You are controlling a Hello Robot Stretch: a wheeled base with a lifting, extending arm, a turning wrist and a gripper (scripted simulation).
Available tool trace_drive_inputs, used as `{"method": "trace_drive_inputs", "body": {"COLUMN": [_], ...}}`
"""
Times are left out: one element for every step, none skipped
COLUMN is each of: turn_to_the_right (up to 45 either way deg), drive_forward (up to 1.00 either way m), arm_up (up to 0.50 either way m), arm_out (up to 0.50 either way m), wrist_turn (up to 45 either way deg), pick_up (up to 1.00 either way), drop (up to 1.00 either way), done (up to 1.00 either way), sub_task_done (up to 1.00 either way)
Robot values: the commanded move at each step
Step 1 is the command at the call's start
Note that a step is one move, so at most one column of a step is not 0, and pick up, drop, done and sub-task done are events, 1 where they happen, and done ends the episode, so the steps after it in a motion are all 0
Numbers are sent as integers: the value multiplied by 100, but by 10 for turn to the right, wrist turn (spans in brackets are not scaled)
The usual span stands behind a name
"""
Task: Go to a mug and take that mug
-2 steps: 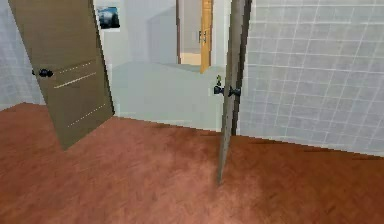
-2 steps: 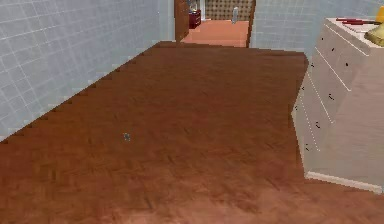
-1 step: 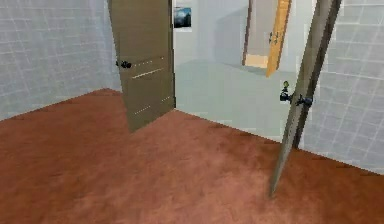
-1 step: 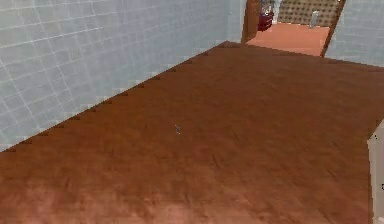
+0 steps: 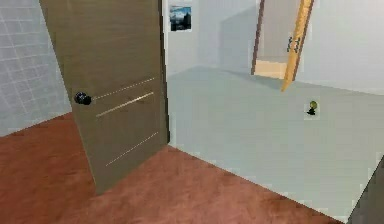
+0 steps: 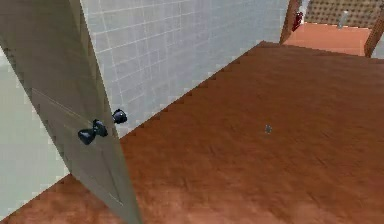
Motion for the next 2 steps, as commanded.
{"method": "trace_drive_inputs", "body": {"turn_to_the_right": [-30, 0], "drive_forward": [0, 25], "arm_up": [0, 0], "arm_out": [0, 0], "wrist_turn": [0, 0], "pick_up": [0, 0], "drop": [0, 0], "done": [0, 0], "sub_task_done": [0, 0]}}
